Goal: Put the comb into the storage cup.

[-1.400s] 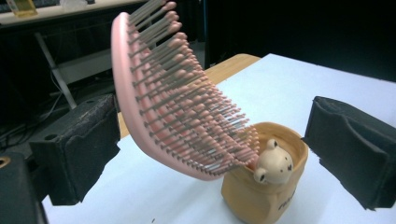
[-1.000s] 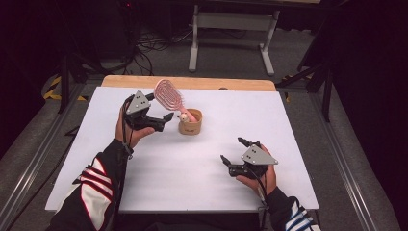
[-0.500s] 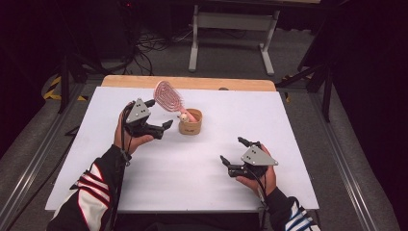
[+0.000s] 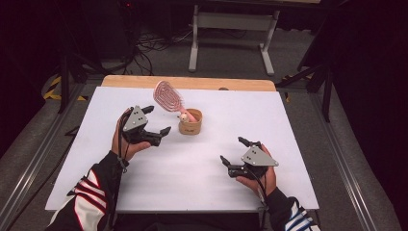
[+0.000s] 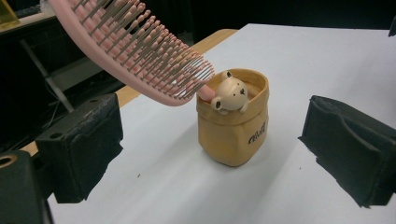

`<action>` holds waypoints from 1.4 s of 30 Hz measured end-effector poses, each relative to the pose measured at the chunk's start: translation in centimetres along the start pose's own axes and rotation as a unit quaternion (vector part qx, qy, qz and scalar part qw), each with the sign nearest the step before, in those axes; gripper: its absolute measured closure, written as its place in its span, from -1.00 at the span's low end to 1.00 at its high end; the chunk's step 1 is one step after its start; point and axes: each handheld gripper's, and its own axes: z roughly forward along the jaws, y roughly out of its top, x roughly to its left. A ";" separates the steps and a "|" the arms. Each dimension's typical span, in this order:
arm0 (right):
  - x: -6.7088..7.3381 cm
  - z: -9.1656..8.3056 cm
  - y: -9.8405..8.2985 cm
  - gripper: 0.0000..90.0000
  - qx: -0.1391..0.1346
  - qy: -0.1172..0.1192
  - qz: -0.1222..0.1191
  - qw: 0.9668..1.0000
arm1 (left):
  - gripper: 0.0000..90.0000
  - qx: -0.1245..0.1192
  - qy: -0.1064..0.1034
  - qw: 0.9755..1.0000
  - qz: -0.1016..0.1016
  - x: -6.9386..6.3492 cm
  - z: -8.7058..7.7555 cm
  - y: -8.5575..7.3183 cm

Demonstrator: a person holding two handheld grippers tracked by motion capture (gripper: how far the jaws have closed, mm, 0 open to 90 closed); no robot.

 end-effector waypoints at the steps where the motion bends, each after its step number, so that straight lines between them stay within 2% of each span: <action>1: 0.0 0.0 0.0 -0.70 0.000 0.000 0.000 1.000 | -0.84 -0.001 -0.001 1.000 0.001 -0.1 -0.1 -0.1; 10: 0.1 0.0 0.0 -0.70 0.001 0.001 -0.004 1.000 | -0.85 -0.004 -0.009 1.000 0.006 -0.8 -0.6 -0.5; 27: 0.3 -0.2 0.2 -0.70 -0.002 -0.002 -0.015 1.000 | -0.85 -0.014 -0.013 1.000 0.013 -1.7 -2.2 -0.6; 42: 0.3 -0.4 0.1 -0.70 -0.003 -0.006 -0.011 1.000 | -0.85 -0.018 -0.021 0.999 0.027 -2.3 -3.8 -0.7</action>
